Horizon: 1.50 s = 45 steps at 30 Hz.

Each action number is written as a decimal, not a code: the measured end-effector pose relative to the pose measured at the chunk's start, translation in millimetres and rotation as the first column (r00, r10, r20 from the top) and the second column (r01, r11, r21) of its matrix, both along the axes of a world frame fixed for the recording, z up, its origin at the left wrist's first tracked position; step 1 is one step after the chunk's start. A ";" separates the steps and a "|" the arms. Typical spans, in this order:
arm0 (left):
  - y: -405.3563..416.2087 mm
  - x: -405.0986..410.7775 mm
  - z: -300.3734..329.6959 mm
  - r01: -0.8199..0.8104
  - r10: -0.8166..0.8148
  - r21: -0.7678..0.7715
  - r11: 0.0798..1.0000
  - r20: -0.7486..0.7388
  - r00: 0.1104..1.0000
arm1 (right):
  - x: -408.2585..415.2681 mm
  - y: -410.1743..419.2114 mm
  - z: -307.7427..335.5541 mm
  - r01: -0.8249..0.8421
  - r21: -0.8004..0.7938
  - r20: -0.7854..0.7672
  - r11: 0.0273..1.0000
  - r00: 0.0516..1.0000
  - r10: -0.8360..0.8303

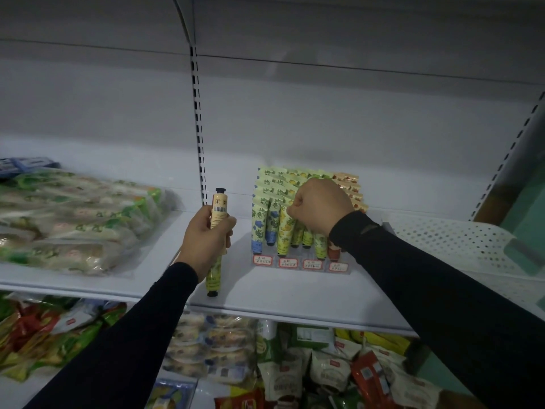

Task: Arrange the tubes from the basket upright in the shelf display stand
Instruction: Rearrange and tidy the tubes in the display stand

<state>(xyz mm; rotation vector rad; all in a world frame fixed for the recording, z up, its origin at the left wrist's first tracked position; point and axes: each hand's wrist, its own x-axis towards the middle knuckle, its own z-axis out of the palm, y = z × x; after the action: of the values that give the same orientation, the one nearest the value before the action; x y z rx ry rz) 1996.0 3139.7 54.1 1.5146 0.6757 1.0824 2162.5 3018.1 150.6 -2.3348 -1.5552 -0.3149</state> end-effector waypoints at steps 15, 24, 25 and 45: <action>2.3 1.5 0.3 0.002 -0.002 -0.011 1.000 -0.004 1.000 | -4.0 7.2 -0.1 0.015 -0.018 -0.023 1.000 1.000 -0.015; -0.4 -4.4 3.2 0.019 -0.019 -0.001 1.000 -0.006 1.000 | 0.2 2.8 -2.8 -0.001 -0.010 0.042 1.000 0.999 0.001; -1.1 -5.2 4.1 0.016 -0.016 0.000 1.000 -0.005 1.000 | 0.6 2.5 -2.3 -0.006 -0.013 0.042 1.000 0.999 0.006; -6.6 -5.7 7.2 0.033 -0.033 -0.004 0.999 -0.010 0.999 | 0.2 -2.4 1.8 0.006 -0.071 0.071 0.997 0.997 -0.001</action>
<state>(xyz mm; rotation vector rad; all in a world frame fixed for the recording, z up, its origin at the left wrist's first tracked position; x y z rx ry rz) 1990.3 3133.1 61.3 1.5243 0.6569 1.0483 2162.7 3015.7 152.4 -2.4054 -1.6203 -0.3520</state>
